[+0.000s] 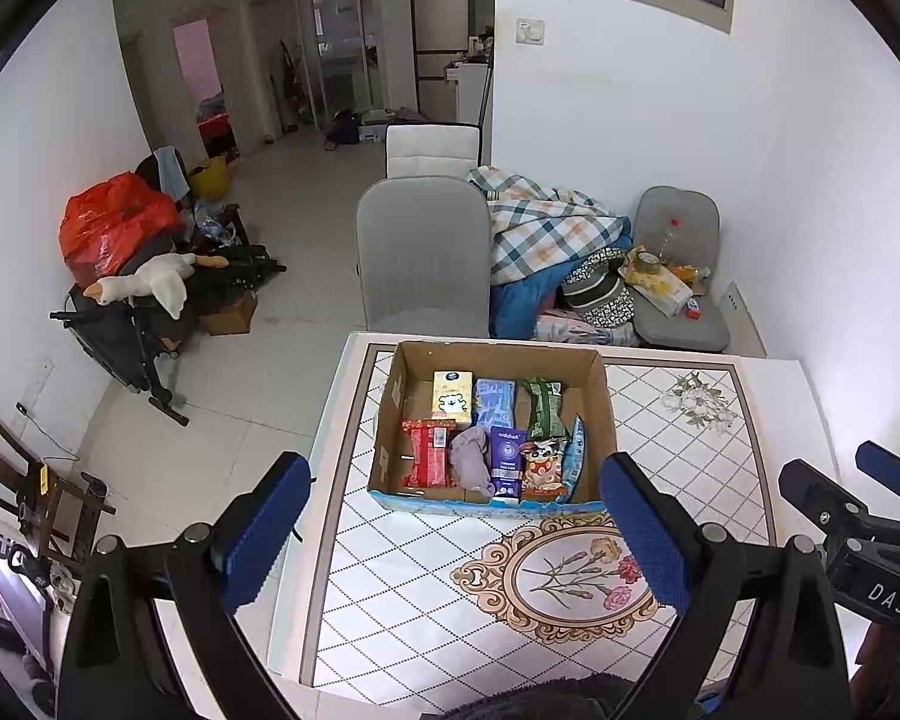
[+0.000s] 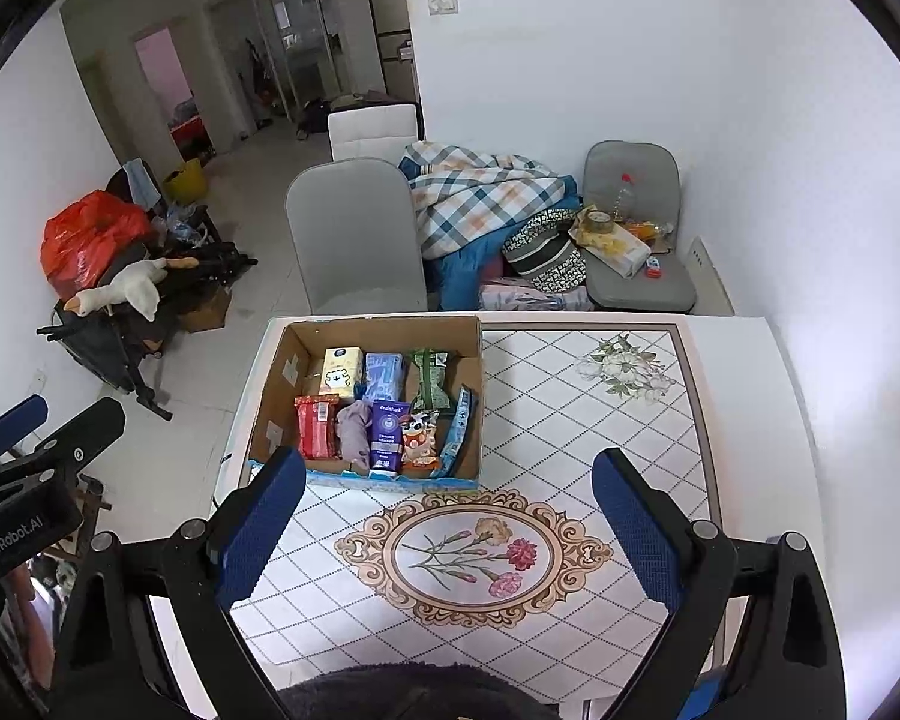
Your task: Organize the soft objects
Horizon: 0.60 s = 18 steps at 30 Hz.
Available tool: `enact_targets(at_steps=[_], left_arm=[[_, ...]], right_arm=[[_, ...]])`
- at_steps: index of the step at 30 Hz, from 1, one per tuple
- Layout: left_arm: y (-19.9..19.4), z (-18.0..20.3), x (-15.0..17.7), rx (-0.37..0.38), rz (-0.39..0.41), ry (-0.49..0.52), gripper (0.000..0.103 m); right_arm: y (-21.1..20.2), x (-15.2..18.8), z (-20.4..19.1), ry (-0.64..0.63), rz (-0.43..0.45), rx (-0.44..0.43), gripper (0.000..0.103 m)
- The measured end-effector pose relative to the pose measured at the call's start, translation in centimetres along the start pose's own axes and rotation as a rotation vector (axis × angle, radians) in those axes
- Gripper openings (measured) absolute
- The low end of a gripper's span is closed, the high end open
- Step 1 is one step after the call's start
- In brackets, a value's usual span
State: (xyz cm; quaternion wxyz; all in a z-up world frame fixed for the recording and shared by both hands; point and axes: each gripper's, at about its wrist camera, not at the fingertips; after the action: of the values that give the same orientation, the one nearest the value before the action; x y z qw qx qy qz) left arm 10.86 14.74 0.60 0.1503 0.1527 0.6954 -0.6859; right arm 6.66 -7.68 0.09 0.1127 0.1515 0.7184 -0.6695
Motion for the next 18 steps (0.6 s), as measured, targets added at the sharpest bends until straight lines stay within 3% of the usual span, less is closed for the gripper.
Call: enact_targets(at_steps=[18], left_arm=[[0.45, 0.27, -0.15, -0.01, -0.01, -0.006, 0.099]], right_arm=[[0.11, -0.49, -0.28, -0.006, 0.024, 0.042, 0.098]])
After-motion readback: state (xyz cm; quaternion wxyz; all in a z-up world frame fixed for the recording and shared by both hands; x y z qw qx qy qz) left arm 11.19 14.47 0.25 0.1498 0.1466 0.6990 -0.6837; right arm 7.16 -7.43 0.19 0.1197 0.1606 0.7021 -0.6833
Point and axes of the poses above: each gripper's, at about its wrist camera, not at the fingertips, and y roughly the way its jaws point, z to its right, x to its underside, and after that the axes turned 12 degrees about -z, right-handed
